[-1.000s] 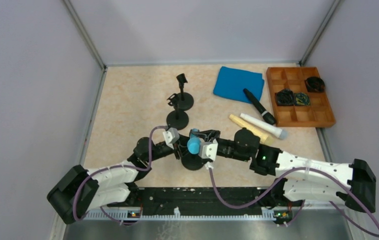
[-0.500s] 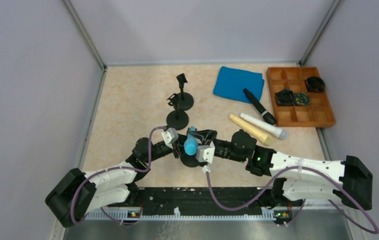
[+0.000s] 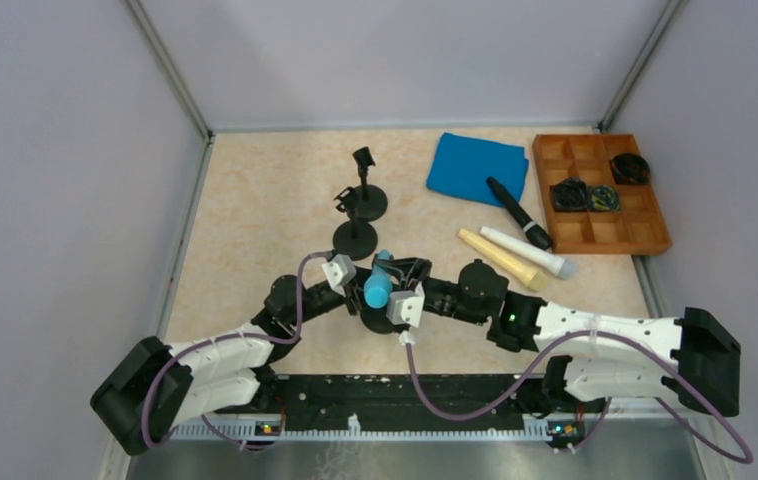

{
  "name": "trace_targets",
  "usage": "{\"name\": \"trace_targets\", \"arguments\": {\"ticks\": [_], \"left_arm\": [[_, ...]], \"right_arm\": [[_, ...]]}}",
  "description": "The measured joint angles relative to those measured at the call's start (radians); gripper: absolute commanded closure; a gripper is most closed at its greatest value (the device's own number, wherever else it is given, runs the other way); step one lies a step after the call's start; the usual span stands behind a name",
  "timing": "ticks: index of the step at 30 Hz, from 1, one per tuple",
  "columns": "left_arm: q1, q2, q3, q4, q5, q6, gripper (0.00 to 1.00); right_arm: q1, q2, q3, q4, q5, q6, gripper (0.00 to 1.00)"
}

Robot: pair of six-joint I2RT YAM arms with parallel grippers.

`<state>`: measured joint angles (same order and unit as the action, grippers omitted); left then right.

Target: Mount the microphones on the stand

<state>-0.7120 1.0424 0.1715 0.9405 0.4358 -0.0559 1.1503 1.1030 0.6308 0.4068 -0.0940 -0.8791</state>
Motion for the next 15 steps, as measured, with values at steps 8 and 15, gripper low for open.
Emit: {"name": "trace_targets", "arguments": {"ticks": [8, 15], "left_arm": [[0.000, -0.006, -0.003, 0.000, -0.006, -0.002, 1.00], [-0.003, -0.006, -0.005, 0.001, 0.007, 0.002, 1.00]], "right_arm": [[0.002, 0.032, 0.005, -0.007, 0.037, -0.016, 1.00], [0.002, 0.006, 0.005, -0.044, 0.033, -0.008, 1.00]]}}
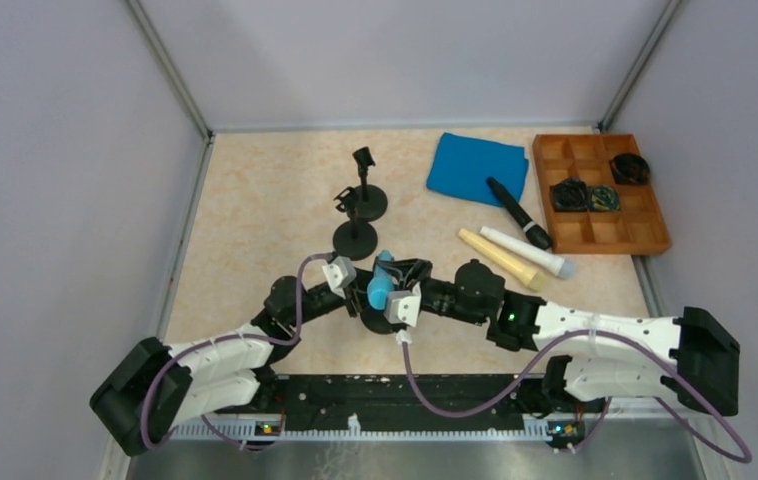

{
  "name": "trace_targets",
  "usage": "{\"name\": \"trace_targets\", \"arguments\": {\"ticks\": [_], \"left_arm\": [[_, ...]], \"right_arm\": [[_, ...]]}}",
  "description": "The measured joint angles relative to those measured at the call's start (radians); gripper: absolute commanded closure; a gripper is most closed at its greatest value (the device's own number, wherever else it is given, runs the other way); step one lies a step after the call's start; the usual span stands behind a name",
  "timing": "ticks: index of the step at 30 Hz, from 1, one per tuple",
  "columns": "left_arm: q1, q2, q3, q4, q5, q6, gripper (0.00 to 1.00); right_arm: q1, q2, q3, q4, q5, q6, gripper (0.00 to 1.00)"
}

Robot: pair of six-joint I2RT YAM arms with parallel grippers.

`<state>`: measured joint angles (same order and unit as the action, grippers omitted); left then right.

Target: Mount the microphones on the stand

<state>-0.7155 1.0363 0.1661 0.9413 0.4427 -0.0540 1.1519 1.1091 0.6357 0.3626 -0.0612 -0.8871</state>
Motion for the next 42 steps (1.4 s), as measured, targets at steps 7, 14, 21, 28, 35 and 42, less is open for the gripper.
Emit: {"name": "trace_targets", "arguments": {"ticks": [7, 14, 21, 28, 35, 42], "left_arm": [[-0.009, 0.000, 0.000, 0.005, 0.014, 0.005, 1.00], [-0.013, -0.002, -0.007, 0.014, 0.056, 0.002, 1.00], [-0.013, -0.002, -0.008, 0.031, 0.075, 0.000, 1.00], [-0.013, -0.002, -0.008, 0.033, 0.077, 0.000, 1.00], [-0.014, -0.002, -0.008, 0.021, 0.077, 0.001, 1.00], [-0.013, -0.002, -0.008, 0.013, 0.072, -0.005, 1.00]], "right_arm": [[-0.015, -0.048, -0.001, -0.035, -0.047, 0.028, 0.55], [-0.058, -0.081, -0.034, -0.026, -0.092, 0.097, 0.40], [-0.057, -0.087, -0.036, 0.026, -0.151, 0.130, 0.37], [-0.042, -0.120, -0.035, 0.043, -0.231, 0.131, 0.37], [-0.020, -0.126, -0.032, 0.061, -0.275, 0.128, 0.43], [-0.013, -0.106, -0.030, 0.062, -0.281, 0.101, 1.00]]}}
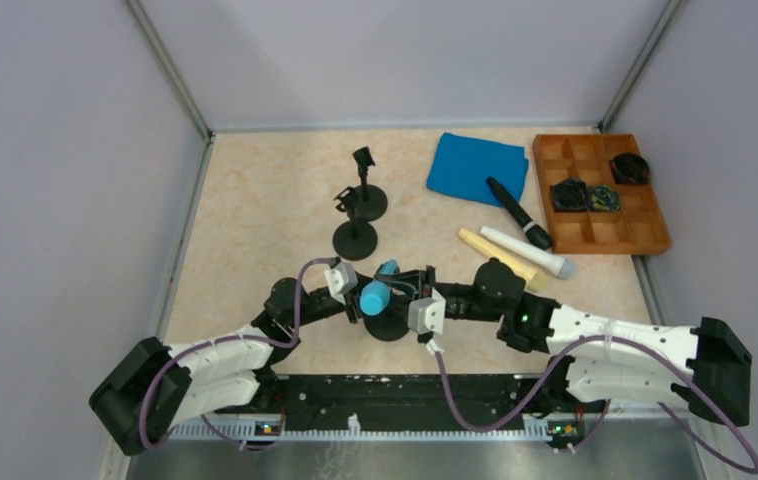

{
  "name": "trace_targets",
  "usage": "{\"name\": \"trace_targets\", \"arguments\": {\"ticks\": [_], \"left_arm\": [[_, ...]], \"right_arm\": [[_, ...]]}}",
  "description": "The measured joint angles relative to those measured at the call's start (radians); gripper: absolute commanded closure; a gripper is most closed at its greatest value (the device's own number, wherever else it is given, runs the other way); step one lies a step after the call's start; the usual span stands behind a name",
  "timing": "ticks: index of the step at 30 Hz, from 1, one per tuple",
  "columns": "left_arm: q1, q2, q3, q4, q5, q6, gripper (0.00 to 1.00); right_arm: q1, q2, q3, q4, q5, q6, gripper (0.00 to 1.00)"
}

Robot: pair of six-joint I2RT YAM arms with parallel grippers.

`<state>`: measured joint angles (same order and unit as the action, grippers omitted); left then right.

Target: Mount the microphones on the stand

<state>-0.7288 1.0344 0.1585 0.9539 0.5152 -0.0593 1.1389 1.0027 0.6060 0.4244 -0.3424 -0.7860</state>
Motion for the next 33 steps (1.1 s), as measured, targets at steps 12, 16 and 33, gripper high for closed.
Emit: {"name": "trace_targets", "arguments": {"ticks": [12, 16, 33], "left_arm": [[0.001, -0.014, -0.002, -0.016, -0.038, 0.008, 1.00], [0.001, -0.023, -0.002, -0.027, -0.056, 0.010, 1.00], [0.014, -0.025, -0.002, -0.027, -0.072, 0.005, 1.00]], "right_arm": [[-0.061, -0.006, 0.006, -0.049, -0.046, -0.051, 1.00], [-0.096, -0.001, 0.006, -0.059, -0.087, -0.051, 1.00], [-0.162, 0.111, 0.039, -0.001, -0.152, -0.029, 1.00]]}}
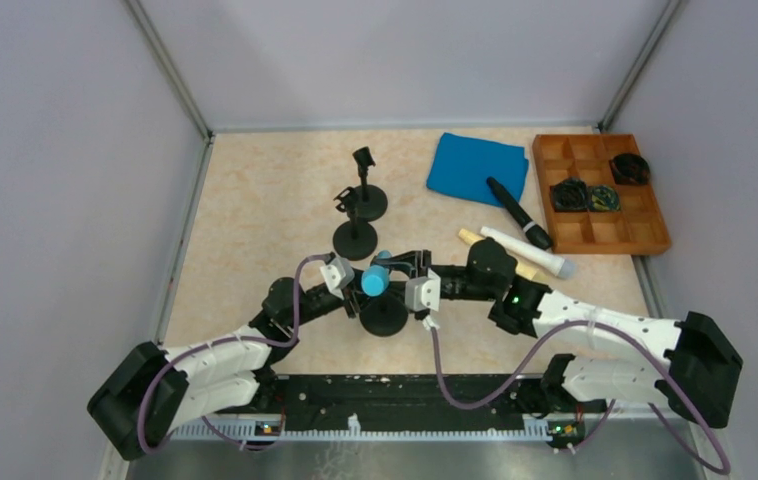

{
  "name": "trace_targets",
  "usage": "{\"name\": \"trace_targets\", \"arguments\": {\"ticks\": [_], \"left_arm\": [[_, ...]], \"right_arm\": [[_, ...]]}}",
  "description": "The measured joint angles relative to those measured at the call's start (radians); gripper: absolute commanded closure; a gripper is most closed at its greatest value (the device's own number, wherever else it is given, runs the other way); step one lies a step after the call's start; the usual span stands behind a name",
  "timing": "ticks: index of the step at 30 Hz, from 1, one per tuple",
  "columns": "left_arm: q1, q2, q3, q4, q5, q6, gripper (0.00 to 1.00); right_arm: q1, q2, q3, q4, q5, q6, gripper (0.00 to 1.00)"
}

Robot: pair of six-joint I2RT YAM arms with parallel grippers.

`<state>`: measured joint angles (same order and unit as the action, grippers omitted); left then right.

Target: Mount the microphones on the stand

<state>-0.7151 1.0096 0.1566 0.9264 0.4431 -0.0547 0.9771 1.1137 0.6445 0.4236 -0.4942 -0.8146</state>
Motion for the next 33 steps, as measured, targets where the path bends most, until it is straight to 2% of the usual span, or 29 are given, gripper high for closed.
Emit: {"name": "trace_targets", "arguments": {"ticks": [27, 28, 33], "left_arm": [[0.002, -0.046, -0.015, -0.031, -0.045, 0.000, 1.00], [0.002, -0.046, -0.015, -0.031, -0.045, 0.000, 1.00], [-0.003, -0.045, -0.015, -0.035, -0.036, 0.002, 1.00]], "right_arm": [[-0.029, 0.117, 0.052, -0.027, 0.033, -0.007, 1.00], [-0.031, 0.117, 0.054, -0.031, 0.033, -0.005, 0.94], [-0.041, 0.085, 0.064, -0.068, 0.013, 0.036, 0.44]]}}
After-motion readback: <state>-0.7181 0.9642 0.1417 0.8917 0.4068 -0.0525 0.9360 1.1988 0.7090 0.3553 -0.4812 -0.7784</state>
